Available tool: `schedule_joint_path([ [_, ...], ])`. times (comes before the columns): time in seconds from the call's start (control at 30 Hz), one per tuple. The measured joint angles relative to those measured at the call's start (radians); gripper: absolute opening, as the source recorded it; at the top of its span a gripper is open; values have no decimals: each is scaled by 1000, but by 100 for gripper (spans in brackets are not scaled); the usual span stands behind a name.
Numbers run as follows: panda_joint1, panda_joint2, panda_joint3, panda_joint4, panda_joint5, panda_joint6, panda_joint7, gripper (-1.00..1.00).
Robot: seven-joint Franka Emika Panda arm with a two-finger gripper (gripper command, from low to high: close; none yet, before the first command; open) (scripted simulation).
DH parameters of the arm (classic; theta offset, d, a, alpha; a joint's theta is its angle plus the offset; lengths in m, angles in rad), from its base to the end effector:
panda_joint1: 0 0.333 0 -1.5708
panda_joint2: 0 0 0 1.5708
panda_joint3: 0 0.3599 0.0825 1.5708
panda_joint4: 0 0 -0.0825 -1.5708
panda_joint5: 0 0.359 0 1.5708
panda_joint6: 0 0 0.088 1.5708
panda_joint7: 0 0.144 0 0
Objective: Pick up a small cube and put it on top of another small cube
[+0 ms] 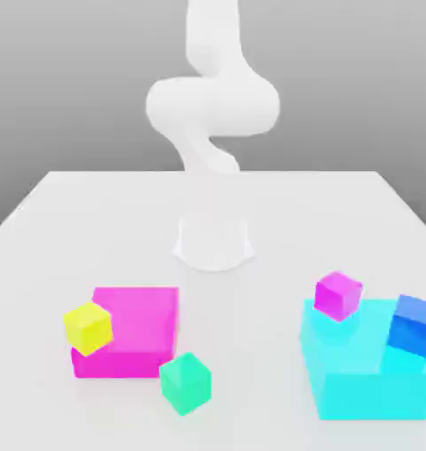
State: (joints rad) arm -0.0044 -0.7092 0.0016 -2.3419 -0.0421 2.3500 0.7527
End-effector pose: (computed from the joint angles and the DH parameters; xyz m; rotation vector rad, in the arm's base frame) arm 0.3526 -0.0025 0.6693 -2.5665 0.9912 -0.9809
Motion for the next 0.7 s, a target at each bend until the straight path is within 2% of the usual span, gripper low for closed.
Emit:
schedule_joint_path([
  [0.23, -7, 264, -28, -119, -98, 142, -154, 0],
  [0.43, 0, 482, -78, -220, -123, 263, -323, 0],
  [0.57, 7, 625, -105, -288, -84, 349, -476, 0],
  [0.7, -3, 765, -92, -357, 29, 434, -681, 0],
])
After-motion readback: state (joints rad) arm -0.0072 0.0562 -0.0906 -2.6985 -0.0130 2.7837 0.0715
